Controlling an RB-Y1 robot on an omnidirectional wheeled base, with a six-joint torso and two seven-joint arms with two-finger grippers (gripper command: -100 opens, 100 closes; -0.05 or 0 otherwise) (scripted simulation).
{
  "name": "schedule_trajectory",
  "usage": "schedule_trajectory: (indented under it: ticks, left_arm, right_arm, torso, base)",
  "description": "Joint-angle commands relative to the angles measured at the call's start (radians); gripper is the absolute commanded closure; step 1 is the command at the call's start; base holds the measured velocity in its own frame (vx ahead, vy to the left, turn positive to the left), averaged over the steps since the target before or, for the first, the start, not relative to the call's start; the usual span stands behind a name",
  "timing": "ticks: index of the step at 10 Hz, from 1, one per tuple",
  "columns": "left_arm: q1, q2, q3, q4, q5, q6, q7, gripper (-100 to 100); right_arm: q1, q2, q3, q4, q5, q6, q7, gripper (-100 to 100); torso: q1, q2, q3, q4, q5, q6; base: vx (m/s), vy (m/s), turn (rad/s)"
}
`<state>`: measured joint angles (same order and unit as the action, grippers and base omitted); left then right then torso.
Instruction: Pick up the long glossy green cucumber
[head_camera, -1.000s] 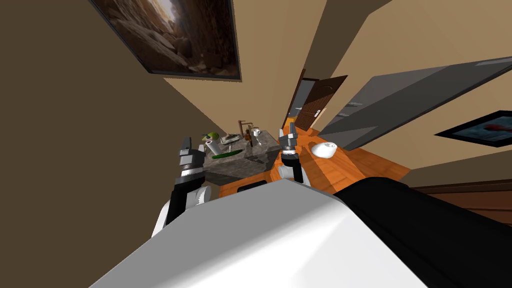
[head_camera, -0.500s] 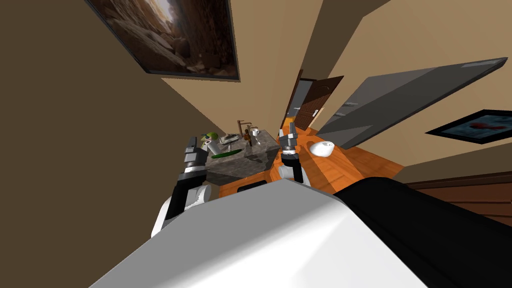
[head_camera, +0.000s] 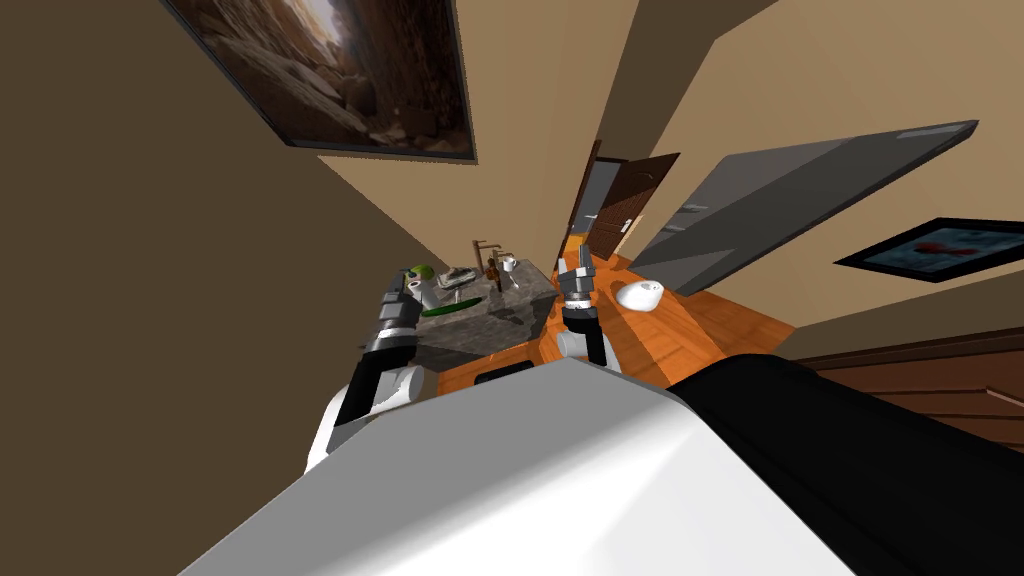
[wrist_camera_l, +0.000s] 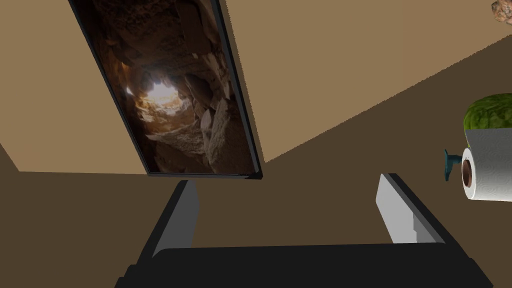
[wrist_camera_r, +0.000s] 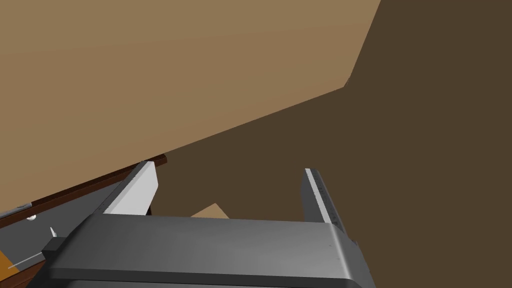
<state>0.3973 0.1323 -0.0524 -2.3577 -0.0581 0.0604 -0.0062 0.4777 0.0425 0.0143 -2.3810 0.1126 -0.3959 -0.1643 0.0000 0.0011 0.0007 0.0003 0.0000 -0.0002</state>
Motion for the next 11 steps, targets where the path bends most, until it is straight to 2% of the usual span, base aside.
schedule_trajectory:
  ticks: [1,4,5,9,10,11]
  left_arm:
    - [-0.017,0.006,-0.007,-0.001,0.002,0.050,-0.002,-100]
    - [-0.032,0.011,-0.012,0.000,0.005,0.135,-0.004,-100]
    - [-0.032,0.011,-0.012,0.000,0.005,0.141,-0.004,-100]
    - [-0.062,0.018,-0.019,0.005,0.010,0.258,-0.007,-100]
    - [-0.062,0.018,-0.019,0.005,0.010,0.264,-0.007,-100]
    - [-0.077,0.021,-0.021,0.008,0.012,0.304,-0.008,-100]
  right_arm:
    - [0.000,0.000,0.000,0.000,0.000,0.000,0.000,0]
    - [0.000,0.000,0.000,0.000,0.000,0.000,0.000,0]
    - [0.000,0.000,0.000,0.000,0.000,0.000,0.000,0]
    - [0.000,0.000,0.000,0.000,0.000,0.000,0.000,0]
    - [0.000,0.000,0.000,0.000,0.000,0.000,0.000,0]
    - [0.000,0.000,0.000,0.000,0.000,0.000,0.000,0]
  torso:
    - [0.000,0.000,0.000,0.000,0.000,0.000]
    - [0.000,0.000,0.000,0.000,0.000,0.000]
    - [0.000,-0.001,0.000,0.000,0.000,0.000]
    - [0.000,-0.001,-0.001,0.000,0.000,0.000]
    - [0.000,-0.001,-0.001,0.000,0.000,0.000]
    - [0.000,-0.001,-0.001,0.000,0.000,0.000]
  base:
    - [-0.018,0.000,-0.044]
    - [-0.012,0.000,-0.034]
    - [0.000,0.000,0.000]
    - [-0.006,-0.001,-0.038]
    - [0.000,0.000,0.000]
    - [-0.001,-0.002,-0.048]
